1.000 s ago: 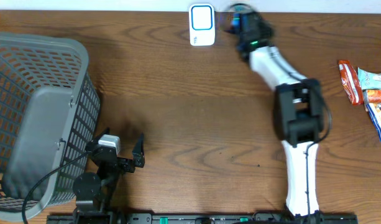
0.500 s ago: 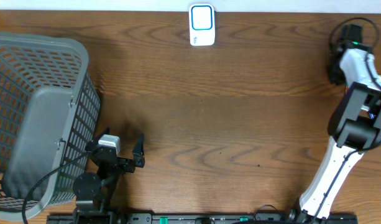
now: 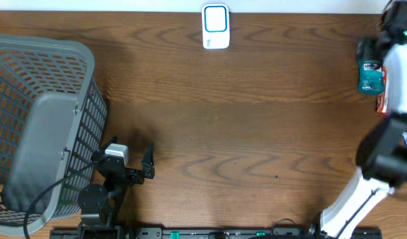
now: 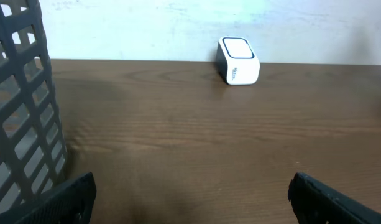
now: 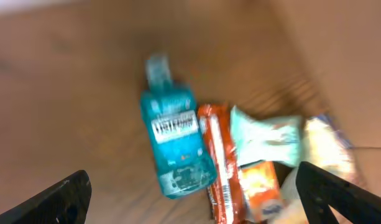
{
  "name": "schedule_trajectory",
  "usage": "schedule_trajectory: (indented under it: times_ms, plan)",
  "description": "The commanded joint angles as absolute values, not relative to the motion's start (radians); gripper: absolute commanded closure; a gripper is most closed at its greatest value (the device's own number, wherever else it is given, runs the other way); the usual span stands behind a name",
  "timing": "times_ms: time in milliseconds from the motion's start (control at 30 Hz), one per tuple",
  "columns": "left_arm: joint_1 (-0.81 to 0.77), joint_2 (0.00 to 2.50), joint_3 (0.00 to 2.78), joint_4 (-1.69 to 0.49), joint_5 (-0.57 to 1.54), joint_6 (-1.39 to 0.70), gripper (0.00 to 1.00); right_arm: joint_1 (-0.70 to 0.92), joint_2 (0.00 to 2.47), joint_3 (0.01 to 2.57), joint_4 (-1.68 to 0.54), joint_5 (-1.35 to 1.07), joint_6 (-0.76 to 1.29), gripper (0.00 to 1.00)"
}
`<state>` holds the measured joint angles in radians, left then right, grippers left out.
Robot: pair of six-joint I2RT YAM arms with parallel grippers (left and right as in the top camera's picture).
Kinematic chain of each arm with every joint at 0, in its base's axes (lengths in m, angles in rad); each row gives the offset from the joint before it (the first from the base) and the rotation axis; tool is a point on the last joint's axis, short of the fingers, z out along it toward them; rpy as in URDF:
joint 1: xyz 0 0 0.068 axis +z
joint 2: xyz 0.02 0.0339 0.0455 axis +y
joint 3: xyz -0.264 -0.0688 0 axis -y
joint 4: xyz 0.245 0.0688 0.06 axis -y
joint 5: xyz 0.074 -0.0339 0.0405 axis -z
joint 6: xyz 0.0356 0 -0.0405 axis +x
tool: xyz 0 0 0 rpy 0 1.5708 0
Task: Scan the item barcode
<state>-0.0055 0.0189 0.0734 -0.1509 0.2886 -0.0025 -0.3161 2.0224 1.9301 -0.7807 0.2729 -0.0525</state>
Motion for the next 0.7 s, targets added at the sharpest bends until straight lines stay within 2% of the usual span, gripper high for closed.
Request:
schedule_trajectory:
  times_ms: [0,333,667]
  plan:
    - [-0.001,0.017,0.055,-0.172,0.294,0.004,0.02,-0.308,1.806,1.966,-0.793,0.134,0.064,0.01]
    - [-0.001,0.017,0.055,-0.172,0.294,0.004,0.02,-0.308,1.454,1.966,-0.802,0.121,0.064,0.01]
    - [-0.001,0.017,0.055,-0.171,0.294,0.004,0.02,-0.308,1.291,1.966,-0.806,0.121,0.064,0.01]
